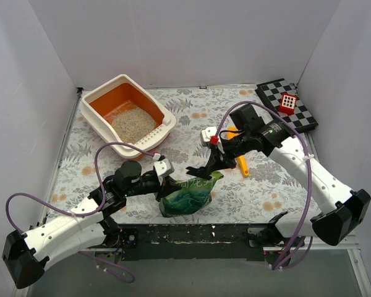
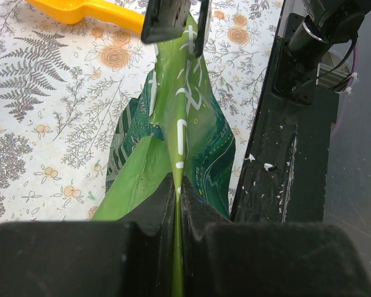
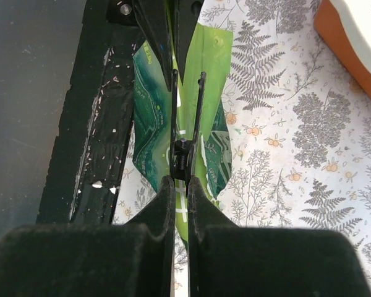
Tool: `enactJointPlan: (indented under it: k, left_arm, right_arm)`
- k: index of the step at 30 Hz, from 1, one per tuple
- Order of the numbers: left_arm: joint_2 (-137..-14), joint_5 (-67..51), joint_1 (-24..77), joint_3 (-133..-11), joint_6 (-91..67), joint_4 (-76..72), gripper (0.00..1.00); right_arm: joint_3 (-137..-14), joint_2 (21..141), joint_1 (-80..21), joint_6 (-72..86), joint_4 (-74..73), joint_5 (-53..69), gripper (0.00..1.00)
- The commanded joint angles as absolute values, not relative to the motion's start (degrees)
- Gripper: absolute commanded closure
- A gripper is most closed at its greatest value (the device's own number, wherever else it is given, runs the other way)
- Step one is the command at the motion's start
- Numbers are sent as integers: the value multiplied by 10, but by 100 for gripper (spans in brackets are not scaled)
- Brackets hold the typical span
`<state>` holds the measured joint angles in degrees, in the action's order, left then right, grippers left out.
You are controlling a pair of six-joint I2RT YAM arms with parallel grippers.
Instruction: Fill the litter box with clean litter
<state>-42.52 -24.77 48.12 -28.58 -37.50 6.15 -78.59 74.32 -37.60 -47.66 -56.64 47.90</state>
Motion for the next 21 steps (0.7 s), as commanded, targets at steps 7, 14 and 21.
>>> enactJointPlan:
  k: [7,14,21]
  left_arm:
    - [-408,-240,483,-289,-372,58,100]
    - [-407,-240,483,-289,-373,57,100]
    - [-407,-242,483,-289,-372,55,100]
  right_arm:
    - [-769,765,-395,-483,-579,449,99]
    - [-738,755,-405,-478,-591,391,99]
    - [-704,730,-410,-481,-600,365,99]
